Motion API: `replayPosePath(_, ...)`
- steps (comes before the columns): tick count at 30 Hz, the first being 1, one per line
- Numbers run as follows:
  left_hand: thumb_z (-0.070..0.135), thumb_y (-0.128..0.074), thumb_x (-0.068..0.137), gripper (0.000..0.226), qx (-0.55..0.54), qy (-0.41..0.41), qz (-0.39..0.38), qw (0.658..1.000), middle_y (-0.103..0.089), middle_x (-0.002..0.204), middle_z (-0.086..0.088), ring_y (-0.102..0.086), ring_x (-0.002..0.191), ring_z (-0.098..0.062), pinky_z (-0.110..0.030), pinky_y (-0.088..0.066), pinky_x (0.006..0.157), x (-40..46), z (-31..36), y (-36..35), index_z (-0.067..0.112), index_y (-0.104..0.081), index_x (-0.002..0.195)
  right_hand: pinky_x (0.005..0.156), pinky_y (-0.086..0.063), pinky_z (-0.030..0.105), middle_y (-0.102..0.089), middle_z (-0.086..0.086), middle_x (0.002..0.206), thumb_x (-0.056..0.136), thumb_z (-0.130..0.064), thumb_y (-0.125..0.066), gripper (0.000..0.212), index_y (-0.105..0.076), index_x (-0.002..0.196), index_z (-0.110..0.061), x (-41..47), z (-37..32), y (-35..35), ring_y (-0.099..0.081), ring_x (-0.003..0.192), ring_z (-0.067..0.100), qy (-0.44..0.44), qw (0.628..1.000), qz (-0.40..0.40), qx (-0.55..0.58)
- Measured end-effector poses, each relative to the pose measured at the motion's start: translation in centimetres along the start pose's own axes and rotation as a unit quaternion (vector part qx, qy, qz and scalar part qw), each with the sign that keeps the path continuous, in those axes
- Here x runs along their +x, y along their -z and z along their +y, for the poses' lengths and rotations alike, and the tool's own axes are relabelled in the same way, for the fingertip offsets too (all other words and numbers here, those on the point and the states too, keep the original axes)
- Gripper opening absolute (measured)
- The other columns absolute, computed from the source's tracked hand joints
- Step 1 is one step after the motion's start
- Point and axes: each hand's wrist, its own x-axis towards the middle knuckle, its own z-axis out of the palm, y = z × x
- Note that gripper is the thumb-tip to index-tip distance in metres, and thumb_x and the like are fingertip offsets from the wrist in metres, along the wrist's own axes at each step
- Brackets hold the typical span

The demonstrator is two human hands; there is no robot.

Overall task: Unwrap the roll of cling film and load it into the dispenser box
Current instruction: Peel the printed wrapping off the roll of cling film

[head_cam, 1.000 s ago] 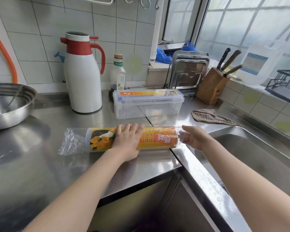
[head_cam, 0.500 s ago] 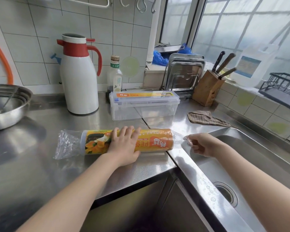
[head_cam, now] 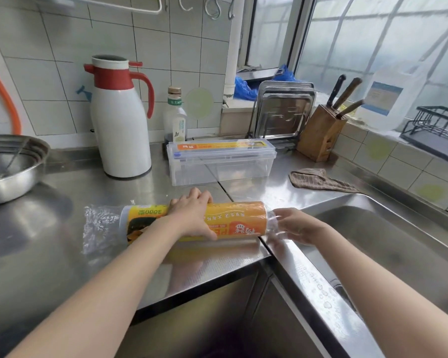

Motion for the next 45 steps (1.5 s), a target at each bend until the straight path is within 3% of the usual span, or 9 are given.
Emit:
replayPosePath(4, 0.065, -0.072, 0.056, 0.093, 0.061, 0.001, 0.026, 0.998, -0.050, 0.127, 0.000, -0.051, 0.113, -0.026, -0.045, -0.034, 0.096, -0.5, 0.8, -1.2, 0.023, -0.027, 0.126, 0.081, -0.051, 0.055, -0.062, 0.042, 0.100, 0.076, 0.025, -0.044, 0.037, -0.059, 0.107, 0.011, 0.9, 0.4, -1.2, -0.063, 0.081, 0.047, 0.042, 0.997, 0.050, -0.044)
replayPosePath(8, 0.066, -0.068, 0.060, 0.096, 0.086, -0.007, 0.042, 0.995, -0.046, 0.134, 0.002, -0.046, 0.121, -0.025, -0.044, -0.032, 0.098, -0.6, 0.7, -1.7, 0.025, -0.027, 0.136, 0.060, -0.052, 0.042, -0.056, 0.049, 0.099, 0.079, 0.025, -0.042, 0.033, -0.059, 0.106, 0.016, 1.3, 0.8, -1.1, -0.058, 0.073, 0.042, 0.055, 0.997, 0.048, -0.005)
replayPosePath(17, 0.068, -0.065, 0.060, 0.095, 0.080, -0.016, 0.050, 0.995, -0.046, 0.134, 0.002, -0.046, 0.120, -0.025, -0.046, -0.033, 0.098, -0.5, 0.6, -1.6, 0.026, -0.029, 0.138, 0.043, -0.032, 0.022, -0.048, 0.010, 0.051, 0.067, 0.015, -0.045, 0.022, -0.063, 0.060, 0.004, 2.4, 0.1, -0.4, -0.041, 0.047, 0.016, 0.044, 0.965, 0.196, -0.171)
replayPosePath(21, 0.067, -0.064, 0.063, 0.092, 0.087, -0.022, 0.064, 0.994, -0.044, 0.134, 0.001, -0.045, 0.120, -0.025, -0.046, -0.032, 0.098, -0.8, 0.7, -1.9, 0.025, -0.030, 0.137, 0.057, -0.022, 0.031, -0.033, 0.008, 0.063, 0.070, 0.010, -0.049, 0.011, -0.057, 0.062, 0.007, 3.8, 1.1, -0.4, -0.030, 0.068, 0.017, 0.032, 0.944, 0.249, -0.213)
replayPosePath(23, 0.066, -0.064, 0.063, 0.091, 0.084, -0.023, 0.061, 0.994, -0.045, 0.134, 0.000, -0.045, 0.120, -0.025, -0.046, -0.031, 0.098, -0.7, 0.7, -1.9, 0.025, -0.030, 0.137, 0.055, -0.038, 0.032, -0.049, 0.011, 0.064, 0.073, 0.008, -0.053, 0.013, -0.065, 0.075, 0.012, 4.1, 1.2, -0.5, -0.043, 0.068, 0.018, 0.028, 0.948, 0.272, -0.162)
replayPosePath(27, 0.067, -0.066, 0.062, 0.091, 0.074, -0.019, 0.052, 0.996, -0.046, 0.133, 0.001, -0.046, 0.120, -0.025, -0.046, -0.032, 0.098, -0.4, 0.7, -1.6, 0.026, -0.031, 0.136, 0.077, -0.053, 0.029, -0.068, 0.025, 0.108, 0.082, 0.013, -0.056, 0.032, -0.068, 0.108, -0.002, 1.8, -1.1, 1.4, -0.061, 0.088, 0.024, 0.048, 0.990, 0.126, -0.049)
replayPosePath(31, 0.067, -0.066, 0.062, 0.092, 0.070, -0.017, 0.044, 0.996, -0.047, 0.133, 0.000, -0.047, 0.120, -0.025, -0.046, -0.032, 0.098, -0.2, 0.7, -1.5, 0.025, -0.032, 0.136, 0.100, -0.047, 0.034, -0.069, 0.014, 0.115, 0.078, 0.007, -0.068, 0.047, -0.060, 0.118, -0.016, -0.5, -1.8, 3.3, -0.063, 0.108, 0.025, 0.003, 0.992, -0.057, -0.113)
replayPosePath(39, 0.068, -0.066, 0.061, 0.092, 0.076, -0.018, 0.056, 0.995, -0.047, 0.131, 0.001, -0.047, 0.118, -0.024, -0.046, -0.033, 0.097, -0.5, 0.7, -1.8, 0.026, -0.032, 0.135, 0.054, -0.046, 0.020, -0.066, 0.012, 0.079, 0.079, 0.010, -0.061, 0.021, -0.066, 0.099, 0.002, -0.6, -0.3, 0.6, -0.060, 0.064, 0.014, 0.058, 0.978, -0.047, -0.193)
replayPosePath(45, 0.068, -0.066, 0.061, 0.092, 0.079, -0.016, 0.055, 0.995, -0.046, 0.132, 0.001, -0.046, 0.119, -0.024, -0.046, -0.033, 0.098, -0.5, 0.8, -1.7, 0.026, -0.031, 0.136, 0.067, -0.052, 0.024, -0.065, 0.012, 0.085, 0.090, 0.009, -0.043, 0.022, -0.061, 0.101, 0.006, -0.7, 0.6, 0.9, -0.061, 0.071, 0.016, 0.032, 0.997, -0.041, 0.062)
